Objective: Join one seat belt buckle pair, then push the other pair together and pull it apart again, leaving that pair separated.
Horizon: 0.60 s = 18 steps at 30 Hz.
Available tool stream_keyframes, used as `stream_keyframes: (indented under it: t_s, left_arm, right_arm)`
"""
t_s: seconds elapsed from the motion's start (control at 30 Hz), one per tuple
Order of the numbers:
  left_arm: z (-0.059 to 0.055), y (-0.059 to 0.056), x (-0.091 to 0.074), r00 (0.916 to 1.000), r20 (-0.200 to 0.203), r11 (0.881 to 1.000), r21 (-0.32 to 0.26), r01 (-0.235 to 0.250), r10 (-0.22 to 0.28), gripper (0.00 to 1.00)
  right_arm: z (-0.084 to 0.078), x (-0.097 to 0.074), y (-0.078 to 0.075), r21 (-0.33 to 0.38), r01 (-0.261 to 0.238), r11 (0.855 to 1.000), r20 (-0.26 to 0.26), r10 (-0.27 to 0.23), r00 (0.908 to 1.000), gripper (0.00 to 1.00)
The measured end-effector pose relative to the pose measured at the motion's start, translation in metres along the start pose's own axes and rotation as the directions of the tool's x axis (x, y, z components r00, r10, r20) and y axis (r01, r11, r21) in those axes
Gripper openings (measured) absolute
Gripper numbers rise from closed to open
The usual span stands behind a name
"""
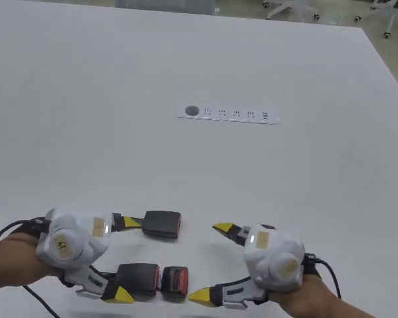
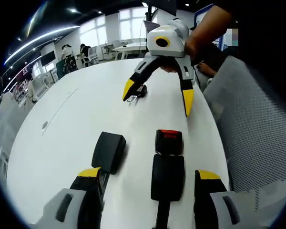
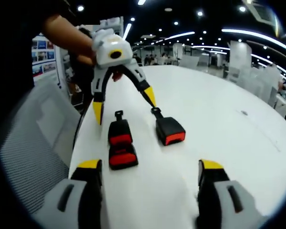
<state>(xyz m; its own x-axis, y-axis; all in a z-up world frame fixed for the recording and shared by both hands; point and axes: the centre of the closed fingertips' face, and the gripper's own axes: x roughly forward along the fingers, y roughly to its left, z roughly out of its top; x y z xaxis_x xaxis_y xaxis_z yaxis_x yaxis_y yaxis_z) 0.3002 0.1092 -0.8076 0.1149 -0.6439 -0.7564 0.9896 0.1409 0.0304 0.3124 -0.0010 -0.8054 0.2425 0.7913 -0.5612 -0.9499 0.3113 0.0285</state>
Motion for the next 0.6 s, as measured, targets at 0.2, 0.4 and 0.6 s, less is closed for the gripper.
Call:
stream_keyframes:
  t_s: [0.2,0.4,0.6]
  left_arm:
    - [0.007,0.022,-0.001,0.9996,0.014,0.999,-0.026,-0.022,0.023,0.81]
    - [0.019,0.037,0.002,0.999,0.016,0.999,-0.025,-0.042,0.042,0.8]
    - [0.026,0.053,0.007,0.9974,0.025,0.997,-0.047,-0.067,0.068,0.8]
  right_arm:
    - [-0.011,-0.021,-0.032,0.042,0.064,0.997,-0.019,-0.063,0.9978,0.87]
    - [-0.028,-0.041,-0.055,0.059,0.097,0.994,-0.041,-0.095,0.9947,0.85]
    - [-0.045,-0.055,-0.071,0.084,0.116,0.99,-0.069,-0.111,0.9915,0.85]
